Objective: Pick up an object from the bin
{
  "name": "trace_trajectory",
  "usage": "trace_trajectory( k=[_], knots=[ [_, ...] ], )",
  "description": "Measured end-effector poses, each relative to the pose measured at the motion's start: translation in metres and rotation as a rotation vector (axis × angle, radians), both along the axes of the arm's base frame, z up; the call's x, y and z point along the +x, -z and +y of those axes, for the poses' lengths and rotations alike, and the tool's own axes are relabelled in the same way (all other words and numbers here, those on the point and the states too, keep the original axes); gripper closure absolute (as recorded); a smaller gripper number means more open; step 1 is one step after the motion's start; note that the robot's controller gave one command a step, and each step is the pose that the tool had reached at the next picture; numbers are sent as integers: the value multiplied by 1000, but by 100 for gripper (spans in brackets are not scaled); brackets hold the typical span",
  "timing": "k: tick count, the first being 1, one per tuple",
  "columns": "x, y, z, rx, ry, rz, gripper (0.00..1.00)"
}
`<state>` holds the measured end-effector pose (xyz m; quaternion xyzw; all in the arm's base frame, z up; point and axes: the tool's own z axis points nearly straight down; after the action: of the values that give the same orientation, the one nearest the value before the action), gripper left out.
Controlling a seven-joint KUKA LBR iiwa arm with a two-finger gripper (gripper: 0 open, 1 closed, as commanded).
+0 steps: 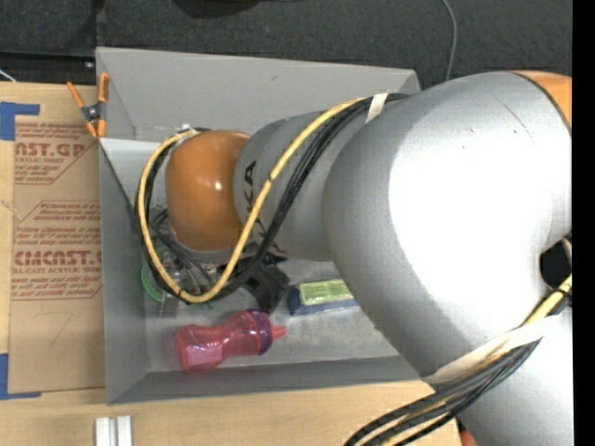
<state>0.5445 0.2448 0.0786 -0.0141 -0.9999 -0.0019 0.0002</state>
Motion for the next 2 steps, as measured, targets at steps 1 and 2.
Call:
trace_trajectory(
  k=[1,2],
  knots=[
    [-3,-27,-1,-4,0,11,100],
    [-1,-66,0,0,-1,3,100]
  ],
)
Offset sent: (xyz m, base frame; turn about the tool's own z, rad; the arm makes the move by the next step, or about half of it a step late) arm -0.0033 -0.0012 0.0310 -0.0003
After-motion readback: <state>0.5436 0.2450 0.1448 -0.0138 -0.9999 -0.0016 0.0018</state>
